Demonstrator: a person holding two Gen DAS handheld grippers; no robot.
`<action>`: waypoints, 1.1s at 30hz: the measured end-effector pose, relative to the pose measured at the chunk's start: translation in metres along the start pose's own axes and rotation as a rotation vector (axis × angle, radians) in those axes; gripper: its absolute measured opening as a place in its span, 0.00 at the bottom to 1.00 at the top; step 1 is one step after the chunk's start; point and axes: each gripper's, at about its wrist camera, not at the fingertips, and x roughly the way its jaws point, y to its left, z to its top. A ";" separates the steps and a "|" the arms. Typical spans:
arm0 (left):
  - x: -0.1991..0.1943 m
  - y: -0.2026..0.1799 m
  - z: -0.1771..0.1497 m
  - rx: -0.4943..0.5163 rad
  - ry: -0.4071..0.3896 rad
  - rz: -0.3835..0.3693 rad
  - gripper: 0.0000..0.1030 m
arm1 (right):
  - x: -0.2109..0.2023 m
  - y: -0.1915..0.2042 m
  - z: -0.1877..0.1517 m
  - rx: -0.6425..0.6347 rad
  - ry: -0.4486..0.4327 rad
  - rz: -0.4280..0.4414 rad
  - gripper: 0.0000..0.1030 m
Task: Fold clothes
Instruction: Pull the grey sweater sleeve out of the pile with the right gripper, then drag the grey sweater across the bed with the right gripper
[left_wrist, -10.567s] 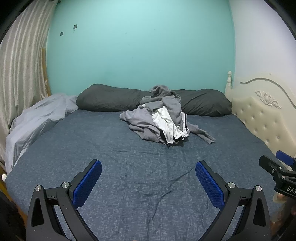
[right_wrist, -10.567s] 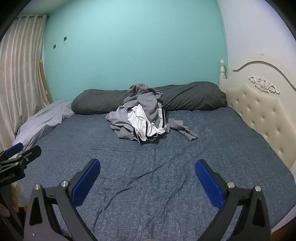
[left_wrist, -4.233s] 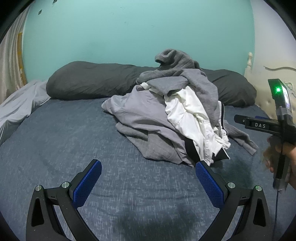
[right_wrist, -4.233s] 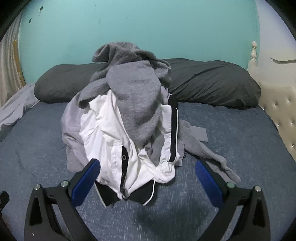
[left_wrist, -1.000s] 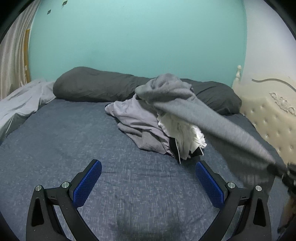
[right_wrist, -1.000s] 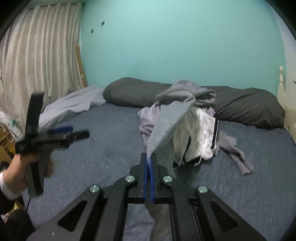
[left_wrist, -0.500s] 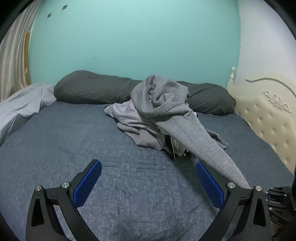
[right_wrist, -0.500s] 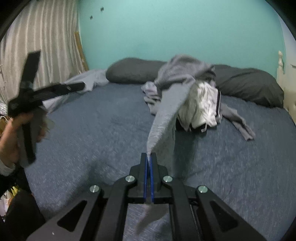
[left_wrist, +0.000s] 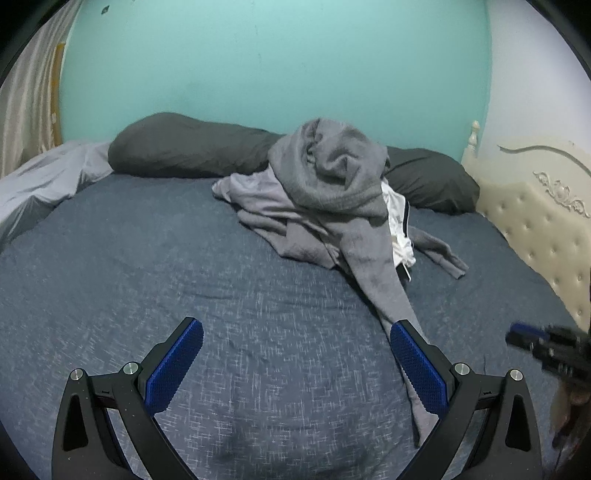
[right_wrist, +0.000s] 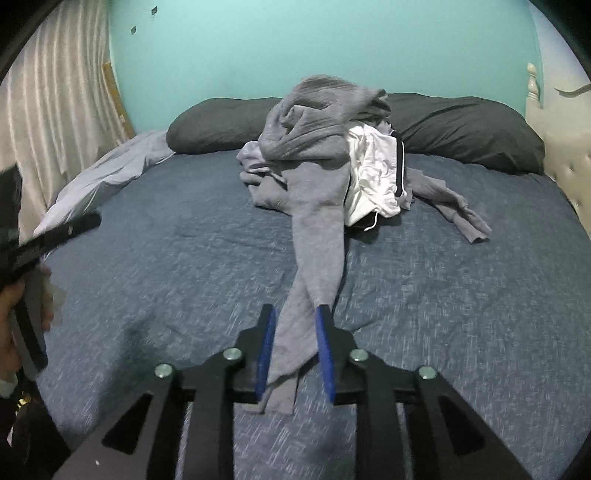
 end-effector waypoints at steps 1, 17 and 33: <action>0.004 0.001 -0.003 -0.002 0.002 -0.005 1.00 | 0.005 -0.001 0.004 0.000 -0.001 -0.002 0.25; 0.063 0.035 -0.033 -0.043 0.039 0.016 1.00 | 0.144 -0.034 0.064 0.090 0.109 -0.075 0.66; 0.076 0.052 -0.036 -0.065 0.050 0.016 1.00 | 0.235 -0.041 0.093 0.149 0.135 -0.087 0.74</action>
